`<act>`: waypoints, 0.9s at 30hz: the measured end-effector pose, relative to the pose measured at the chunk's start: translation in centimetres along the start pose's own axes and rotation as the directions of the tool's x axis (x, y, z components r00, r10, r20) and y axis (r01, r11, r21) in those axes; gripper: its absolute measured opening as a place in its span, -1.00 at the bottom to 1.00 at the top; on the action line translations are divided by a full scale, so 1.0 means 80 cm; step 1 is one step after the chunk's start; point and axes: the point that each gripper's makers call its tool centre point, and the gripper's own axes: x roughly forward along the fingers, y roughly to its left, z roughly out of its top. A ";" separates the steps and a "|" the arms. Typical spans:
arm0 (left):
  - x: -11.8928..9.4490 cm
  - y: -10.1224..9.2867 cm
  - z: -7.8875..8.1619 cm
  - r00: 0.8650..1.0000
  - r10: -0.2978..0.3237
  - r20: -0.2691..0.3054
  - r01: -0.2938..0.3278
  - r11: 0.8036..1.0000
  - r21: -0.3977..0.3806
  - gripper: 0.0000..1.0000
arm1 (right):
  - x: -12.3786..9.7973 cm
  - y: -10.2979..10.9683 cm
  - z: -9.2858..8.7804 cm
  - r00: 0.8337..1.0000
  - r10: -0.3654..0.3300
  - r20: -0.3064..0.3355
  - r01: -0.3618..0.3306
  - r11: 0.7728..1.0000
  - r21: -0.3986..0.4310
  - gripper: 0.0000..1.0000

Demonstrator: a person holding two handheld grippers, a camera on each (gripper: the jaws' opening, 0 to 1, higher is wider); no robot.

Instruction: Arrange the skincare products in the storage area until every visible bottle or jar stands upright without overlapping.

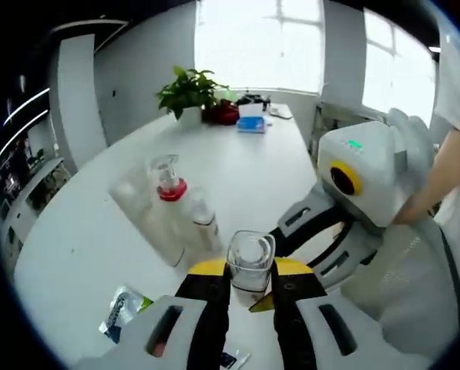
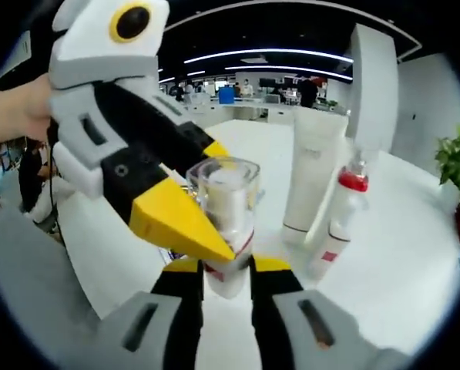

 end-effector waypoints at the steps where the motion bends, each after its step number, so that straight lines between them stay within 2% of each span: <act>1: 0.003 0.001 -0.003 1.000 0.001 -0.006 -0.001 1.000 0.002 -0.66 | 0.003 -0.001 -0.003 1.000 0.000 -0.008 0.000 1.000 0.001 -0.56; 10: 0.020 0.011 -0.015 1.000 0.011 -0.023 -0.011 1.000 -0.001 -0.66 | 0.019 -0.011 -0.018 0.999 0.010 -0.036 -0.011 1.000 -0.008 -0.56; 27: 0.037 0.018 -0.026 0.999 0.011 -0.043 -0.010 1.000 0.020 -0.66 | 0.030 -0.022 -0.032 0.998 0.015 -0.060 -0.017 0.999 -0.033 -0.55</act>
